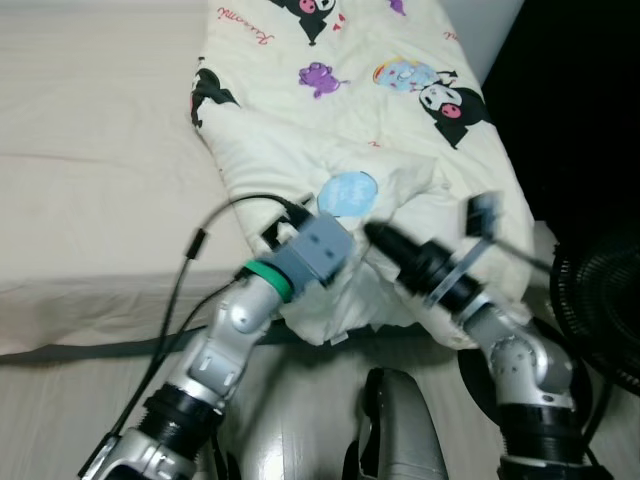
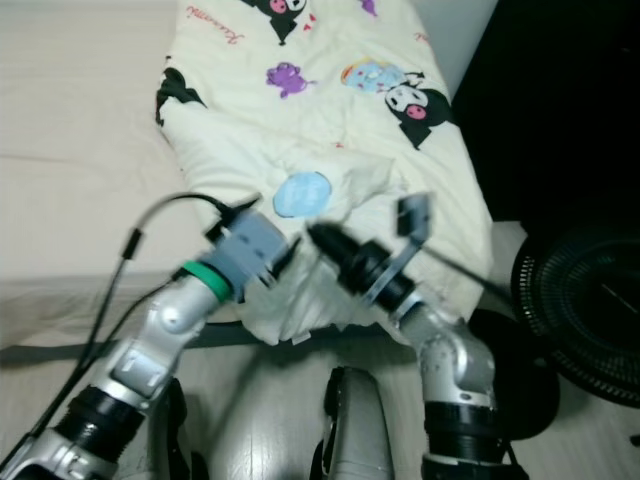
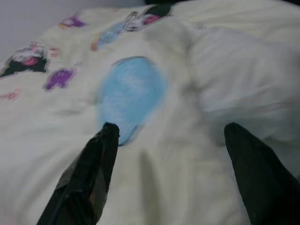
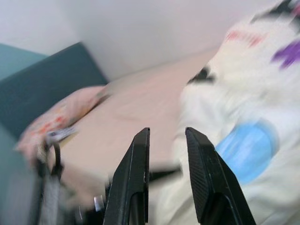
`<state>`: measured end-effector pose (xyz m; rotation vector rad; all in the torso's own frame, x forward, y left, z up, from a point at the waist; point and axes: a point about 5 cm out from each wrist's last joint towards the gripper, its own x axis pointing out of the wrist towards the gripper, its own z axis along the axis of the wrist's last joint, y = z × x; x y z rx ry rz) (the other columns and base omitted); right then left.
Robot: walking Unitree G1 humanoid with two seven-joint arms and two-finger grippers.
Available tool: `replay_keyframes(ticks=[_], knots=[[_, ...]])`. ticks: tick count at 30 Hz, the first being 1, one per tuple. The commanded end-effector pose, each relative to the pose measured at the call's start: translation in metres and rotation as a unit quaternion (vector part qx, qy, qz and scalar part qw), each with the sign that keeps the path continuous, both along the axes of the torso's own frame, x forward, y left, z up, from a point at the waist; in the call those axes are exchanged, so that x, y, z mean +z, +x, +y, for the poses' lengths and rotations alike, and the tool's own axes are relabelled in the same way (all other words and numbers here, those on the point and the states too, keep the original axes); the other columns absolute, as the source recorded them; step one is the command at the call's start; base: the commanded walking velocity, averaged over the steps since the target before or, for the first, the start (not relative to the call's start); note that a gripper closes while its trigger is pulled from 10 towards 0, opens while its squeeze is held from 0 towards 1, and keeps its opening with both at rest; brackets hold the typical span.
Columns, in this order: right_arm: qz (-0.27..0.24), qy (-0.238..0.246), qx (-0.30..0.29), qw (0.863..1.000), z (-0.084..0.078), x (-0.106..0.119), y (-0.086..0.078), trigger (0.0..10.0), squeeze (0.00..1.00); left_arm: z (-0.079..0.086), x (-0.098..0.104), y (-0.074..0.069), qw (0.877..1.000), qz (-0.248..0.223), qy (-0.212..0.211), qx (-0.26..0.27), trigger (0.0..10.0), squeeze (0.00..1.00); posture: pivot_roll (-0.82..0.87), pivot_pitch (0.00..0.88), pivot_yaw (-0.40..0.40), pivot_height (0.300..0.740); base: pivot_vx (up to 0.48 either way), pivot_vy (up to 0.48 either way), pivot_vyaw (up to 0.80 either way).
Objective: Clean up the room
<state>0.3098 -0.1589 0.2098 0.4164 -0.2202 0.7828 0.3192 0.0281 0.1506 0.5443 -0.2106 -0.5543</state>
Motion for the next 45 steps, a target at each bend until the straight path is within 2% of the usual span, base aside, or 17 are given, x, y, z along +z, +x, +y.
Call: replay_keyframes(ticks=[1,5,6,7,10,12,14,17,22,23,26,27,29,31,39,43,45], knots=[[0.008,-0.008,-0.037,0.999,-0.009,-0.004,-0.006,10.0,0.00,-0.001,-0.003,0.007,1.000,0.001,0.010,0.029,10.0,0.00,-0.03,0.158,0.032,0.542,0.000,0.000,0.00],[0.041,-0.042,-0.110,0.992,-0.024,-0.015,-0.007,10.0,0.00,-0.003,0.000,0.014,0.998,0.004,0.001,0.058,10.0,0.00,-0.03,0.158,0.031,0.542,0.000,0.000,0.00],[0.070,-0.070,-0.161,0.982,-0.037,-0.029,-0.008,10.0,0.00,-0.003,0.003,0.016,0.998,0.008,-0.014,0.063,10.0,0.00,-0.06,0.161,0.030,0.542,0.000,0.000,0.00],[0.070,-0.070,-0.161,0.982,-0.037,-0.029,-0.008,10.0,0.00,-0.003,0.003,0.016,0.998,0.008,-0.014,0.063,10.0,0.00,-0.06,0.161,0.030,0.542,0.000,0.000,0.00],[0.078,-0.107,-0.298,0.945,-0.075,-0.044,-0.018,10.0,0.00,-0.009,0.000,0.011,0.998,0.034,-0.033,0.041,10.0,0.00,-0.07,0.163,0.031,0.542,0.000,0.000,0.00],[0.059,-0.098,-0.312,0.943,-0.078,-0.037,-0.020,10.0,0.00,-0.013,-0.005,0.009,0.998,0.038,-0.026,0.035,10.0,0.00,-0.08,0.160,0.034,0.542,0.000,0.000,0.00],[0.015,-0.094,-0.305,0.948,-0.070,-0.021,-0.018,10.0,0.00,-0.021,-0.018,0.007,0.998,0.051,-0.004,0.032,10.0,0.00,-0.09,0.159,0.036,0.542,0.000,0.000,0.00],[-0.005,-0.103,-0.288,0.952,-0.057,-0.012,-0.013,10.0,0.00,-0.027,-0.027,0.007,0.998,0.056,0.019,0.031,10.0,0.00,-0.10,0.155,0.032,0.542,0.000,0.000,0.00],[-0.014,-0.111,-0.249,0.962,-0.036,-0.008,-0.002,10.0,0.00,-0.030,-0.027,0.018,0.994,0.007,0.050,0.095,9.8,0.00,-0.11,0.154,0.019,0.542,0.000,0.000,0.00],[-0.017,-0.111,-0.240,0.964,-0.031,-0.008,-0.001,10.0,0.00,-0.025,-0.027,0.022,0.991,-0.004,0.058,0.123,6.9,0.00,-0.11,0.154,0.017,0.542,0.000,0.000,0.00],[-0.023,-0.110,-0.230,0.967,-0.024,-0.007,0.000,10.0,0.00,-0.014,-0.025,0.029,0.984,-0.019,0.062,0.167,6.8,0.00,-0.11,0.156,0.012,0.542,0.000,0.000,0.00],[-0.023,-0.107,-0.224,0.968,-0.021,-0.007,0.000,10.0,0.00,-0.004,-0.025,0.032,0.980,-0.025,0.063,0.189,1.2,0.00,-0.10,0.157,0.009,0.542,0.000,0.000,0.00],[-0.024,-0.104,-0.221,0.969,-0.020,-0.007,-0.001,10.0,0.00,0.002,-0.025,0.034,0.977,-0.029,0.064,0.202,1.2,0.00,-0.10,0.158,0.009,0.542,0.000,0.000,0.00],[-0.021,-0.103,-0.218,0.970,-0.018,-0.009,-0.001,10.0,0.00,0.010,-0.030,0.035,0.974,-0.030,0.074,0.210,0.0,0.00,-0.09,0.163,0.006,0.542,0.000,0.000,0.00],[-0.018,-0.103,-0.216,0.971,-0.016,-0.009,0.002,10.0,0.00,0.029,-0.029,0.036,0.975,-0.011,0.023,0.221,0.0,0.00,-0.09,0.169,0.005,0.542,0.000,0.000,0.00],[-0.014,-0.109,-0.217,0.970,-0.018,-0.012,0.002,10.0,0.00,0.046,-0.031,0.030,0.983,0.018,0.007,0.184,0.0,0.00,-0.06,0.177,0.007,0.542,0.000,0.000,0.00],[-0.013,-0.118,-0.210,0.970,-0.018,-0.015,0.003,10.0,0.00,0.079,-0.036,0.022,0.982,0.046,0.000,0.185,0.0,0.00,-0.05,0.186,0.011,0.542,0.000,0.000,0.00]])
